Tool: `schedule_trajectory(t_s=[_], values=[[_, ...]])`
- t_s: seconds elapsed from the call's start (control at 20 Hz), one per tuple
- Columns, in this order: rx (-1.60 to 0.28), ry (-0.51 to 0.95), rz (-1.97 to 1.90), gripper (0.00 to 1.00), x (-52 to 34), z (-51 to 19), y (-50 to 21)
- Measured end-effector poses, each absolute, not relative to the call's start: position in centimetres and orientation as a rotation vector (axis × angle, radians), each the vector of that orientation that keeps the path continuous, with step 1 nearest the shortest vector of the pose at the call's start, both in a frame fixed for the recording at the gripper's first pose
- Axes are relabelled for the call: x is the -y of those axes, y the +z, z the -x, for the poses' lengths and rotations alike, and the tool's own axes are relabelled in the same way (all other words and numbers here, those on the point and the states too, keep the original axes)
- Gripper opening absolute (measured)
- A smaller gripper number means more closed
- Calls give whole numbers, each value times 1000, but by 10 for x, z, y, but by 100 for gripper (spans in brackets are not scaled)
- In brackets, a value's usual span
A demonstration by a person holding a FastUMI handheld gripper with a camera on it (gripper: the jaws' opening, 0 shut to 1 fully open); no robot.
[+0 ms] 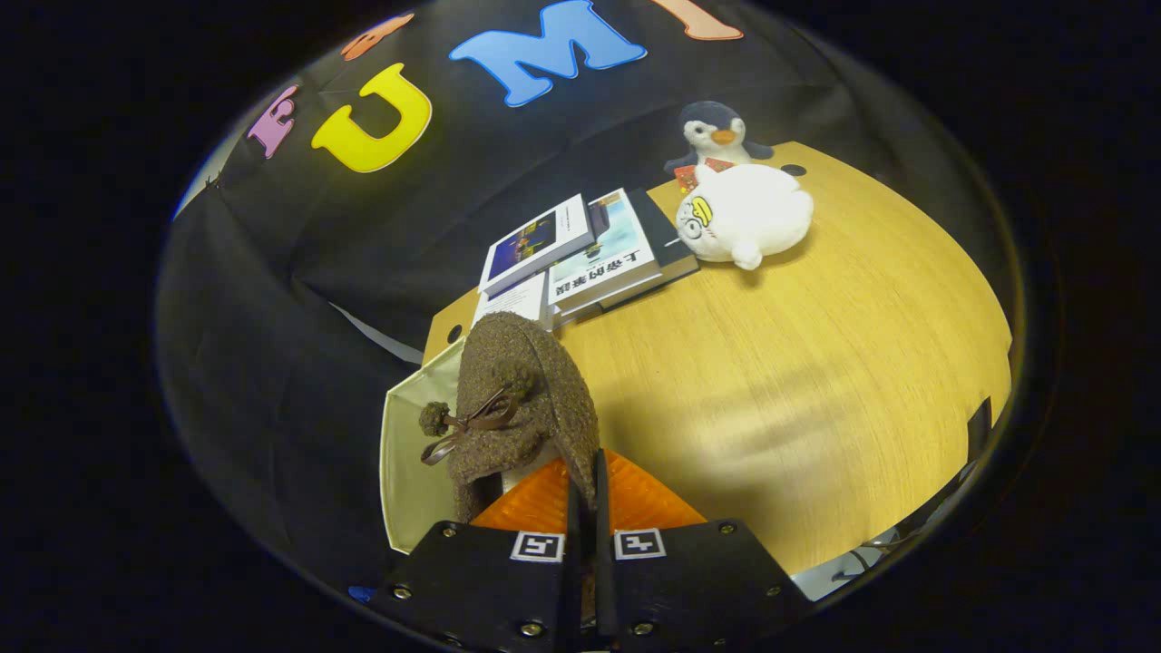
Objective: Open the storage box then place both shoes into the box .Put the left shoe in first, then the right shoe, with the right side of both shoes facing outward in a uniform manner.
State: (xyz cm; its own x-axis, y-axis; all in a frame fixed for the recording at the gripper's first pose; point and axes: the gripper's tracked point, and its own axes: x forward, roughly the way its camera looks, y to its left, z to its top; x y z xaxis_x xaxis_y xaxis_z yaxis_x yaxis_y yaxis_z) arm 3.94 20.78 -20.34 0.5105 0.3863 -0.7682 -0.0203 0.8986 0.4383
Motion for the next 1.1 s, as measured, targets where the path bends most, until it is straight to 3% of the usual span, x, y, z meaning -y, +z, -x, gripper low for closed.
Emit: schedule_trajectory(t_s=[0.4, 0.8, 0.95, 1.1], values=[[-1006, 324, -451, 6, -296, -40, -191], [-1016, 250, -471, 6, -328, -37, -221], [-910, 266, -481, 46, -329, -43, -202], [-815, 266, -381, 98, -308, -47, -180]])
